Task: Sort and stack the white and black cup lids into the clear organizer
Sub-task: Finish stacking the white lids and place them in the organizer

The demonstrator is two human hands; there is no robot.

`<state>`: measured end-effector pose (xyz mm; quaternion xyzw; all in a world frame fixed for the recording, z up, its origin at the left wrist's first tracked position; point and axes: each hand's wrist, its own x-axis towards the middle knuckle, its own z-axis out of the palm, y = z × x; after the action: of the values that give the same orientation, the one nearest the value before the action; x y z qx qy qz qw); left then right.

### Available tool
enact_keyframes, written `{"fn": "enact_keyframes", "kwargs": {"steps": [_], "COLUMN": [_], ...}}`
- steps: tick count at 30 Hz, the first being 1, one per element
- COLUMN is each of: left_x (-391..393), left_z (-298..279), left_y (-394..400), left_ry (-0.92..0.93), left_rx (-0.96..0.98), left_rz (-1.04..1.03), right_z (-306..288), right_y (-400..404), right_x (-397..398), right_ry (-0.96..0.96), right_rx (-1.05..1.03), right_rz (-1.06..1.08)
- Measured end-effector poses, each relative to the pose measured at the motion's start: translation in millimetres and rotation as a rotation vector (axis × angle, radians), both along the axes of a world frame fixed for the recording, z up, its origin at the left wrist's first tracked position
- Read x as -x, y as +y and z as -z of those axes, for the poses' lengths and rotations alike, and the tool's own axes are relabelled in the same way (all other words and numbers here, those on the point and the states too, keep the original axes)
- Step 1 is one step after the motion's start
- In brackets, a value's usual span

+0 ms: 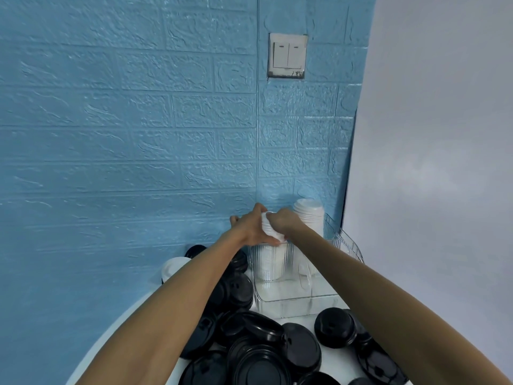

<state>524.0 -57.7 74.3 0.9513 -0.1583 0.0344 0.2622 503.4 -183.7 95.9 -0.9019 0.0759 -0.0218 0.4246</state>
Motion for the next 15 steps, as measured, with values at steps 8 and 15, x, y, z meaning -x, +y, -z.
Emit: {"fn": "enact_keyframes", "kwargs": {"steps": [8,15], "left_x": [-2.3,8.8], "left_z": [-27.8,-29.2], "left_y": [20.7,30.1], "left_ry": [0.046,-0.024], "left_rx": [-0.109,-0.104], "left_rz": [0.033,-0.009], "right_z": [-6.4,-18.4], "right_y": [6.5,17.5], "right_x": [-1.3,3.6], "right_ry": [0.059,0.153], "right_rx": [0.119,0.118], "right_rz": [0.029,-0.02]}}
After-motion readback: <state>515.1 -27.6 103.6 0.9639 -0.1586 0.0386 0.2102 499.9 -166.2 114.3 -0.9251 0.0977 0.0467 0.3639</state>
